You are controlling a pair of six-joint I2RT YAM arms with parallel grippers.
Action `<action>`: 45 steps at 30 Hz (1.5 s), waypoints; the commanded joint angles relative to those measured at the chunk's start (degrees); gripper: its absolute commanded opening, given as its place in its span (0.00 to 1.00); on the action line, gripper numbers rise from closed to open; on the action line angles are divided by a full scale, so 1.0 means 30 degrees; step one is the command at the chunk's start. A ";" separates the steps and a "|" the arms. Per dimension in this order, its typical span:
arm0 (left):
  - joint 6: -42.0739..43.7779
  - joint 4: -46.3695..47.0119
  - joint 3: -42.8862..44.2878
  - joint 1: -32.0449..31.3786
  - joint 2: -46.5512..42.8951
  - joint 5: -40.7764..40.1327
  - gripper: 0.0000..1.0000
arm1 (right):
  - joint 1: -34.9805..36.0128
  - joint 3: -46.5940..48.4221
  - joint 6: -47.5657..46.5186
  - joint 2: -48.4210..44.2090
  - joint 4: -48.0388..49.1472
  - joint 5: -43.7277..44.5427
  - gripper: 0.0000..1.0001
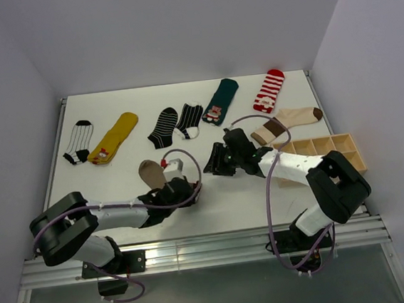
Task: Roll the socks
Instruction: Roll the sock at the center of the board.
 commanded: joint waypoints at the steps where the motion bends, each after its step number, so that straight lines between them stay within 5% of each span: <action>1: -0.2668 0.2419 -0.2042 0.2005 -0.1362 0.2987 0.00 | -0.0015 -0.0703 0.0481 -0.0512 0.3163 -0.1152 0.51; 15: -0.8620 0.6932 -0.7637 0.4650 -0.4937 0.4866 0.00 | 0.1770 -0.0325 0.2151 0.2736 0.5304 -0.3146 0.51; 37: -1.1932 0.7464 -0.9605 0.4973 -0.5173 0.4954 0.00 | 0.3442 0.2429 0.2913 0.7426 0.4953 -0.4055 0.51; 42: -1.2109 0.7522 -0.9723 0.5031 -0.4911 0.5071 0.00 | 0.3471 0.2752 0.2943 0.8248 0.4982 -0.4495 0.37; 45: -1.2109 0.7610 -0.9723 0.5323 -0.4589 0.5421 0.02 | 0.3384 0.2927 0.2359 0.7899 0.4137 -0.4203 0.13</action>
